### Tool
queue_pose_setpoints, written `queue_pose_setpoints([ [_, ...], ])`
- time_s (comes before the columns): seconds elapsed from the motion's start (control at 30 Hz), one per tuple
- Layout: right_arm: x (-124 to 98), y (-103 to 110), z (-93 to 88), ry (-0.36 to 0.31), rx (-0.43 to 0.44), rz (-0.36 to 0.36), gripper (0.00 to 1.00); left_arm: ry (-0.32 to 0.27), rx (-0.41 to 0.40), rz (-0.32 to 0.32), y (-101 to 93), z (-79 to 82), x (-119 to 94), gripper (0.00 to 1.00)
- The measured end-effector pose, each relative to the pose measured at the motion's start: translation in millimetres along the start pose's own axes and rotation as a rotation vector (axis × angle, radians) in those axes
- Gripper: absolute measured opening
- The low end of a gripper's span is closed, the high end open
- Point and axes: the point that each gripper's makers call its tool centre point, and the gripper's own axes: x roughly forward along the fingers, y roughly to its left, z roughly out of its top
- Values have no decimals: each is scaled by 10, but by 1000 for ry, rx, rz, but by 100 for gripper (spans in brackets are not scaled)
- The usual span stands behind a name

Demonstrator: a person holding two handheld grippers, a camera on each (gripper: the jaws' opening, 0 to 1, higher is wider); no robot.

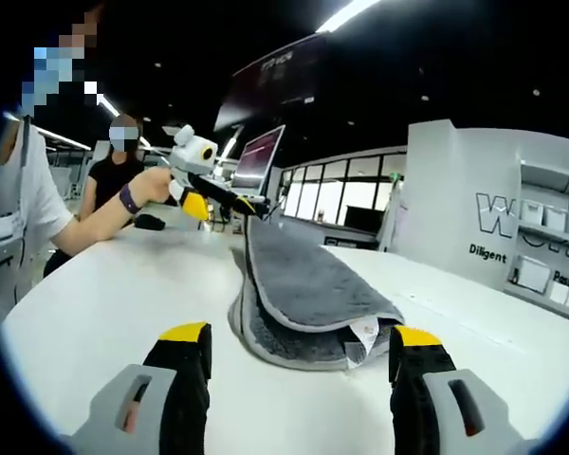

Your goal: Open the folded towel by lifting each exposed corner and separating the folded layers until the towel lies flat within the target outline without major curled edges

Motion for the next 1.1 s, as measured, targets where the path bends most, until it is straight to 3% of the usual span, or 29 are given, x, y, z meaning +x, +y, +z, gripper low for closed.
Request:
queue_pose_setpoints([
  [0.27, 69, -77, -36, 20, -18, -32, 78, 23, 16, 6, 2, -31, 30, 99],
  [0.43, 194, -52, -86, 59, -88, -12, 78, 25, 22, 7, -19, -53, 55, 99],
  [0.53, 228, 11, -37, 44, -159, 6, 75, 29, 19, 8, -19, -72, 82, 99],
  [0.7, 230, 52, -47, 59, -249, 27, 62, 37, 18, 8, -28, -93, 115, 99],
  [0.77, 252, 69, -49, 71, -326, 33, 58, 34, 16, 6, -41, -91, 125, 99],
  [0.87, 339, 161, -73, 84, -390, 77, 50, 27, 11, 2, -48, -78, 139, 98],
  [0.97, 423, 265, -107, 98, -387, 149, 33, 32, 9, 2, -51, -93, 171, 97],
  [1.1, 447, 264, -100, 94, -374, 168, 19, 53, 13, 1, -41, -133, 202, 97],
])
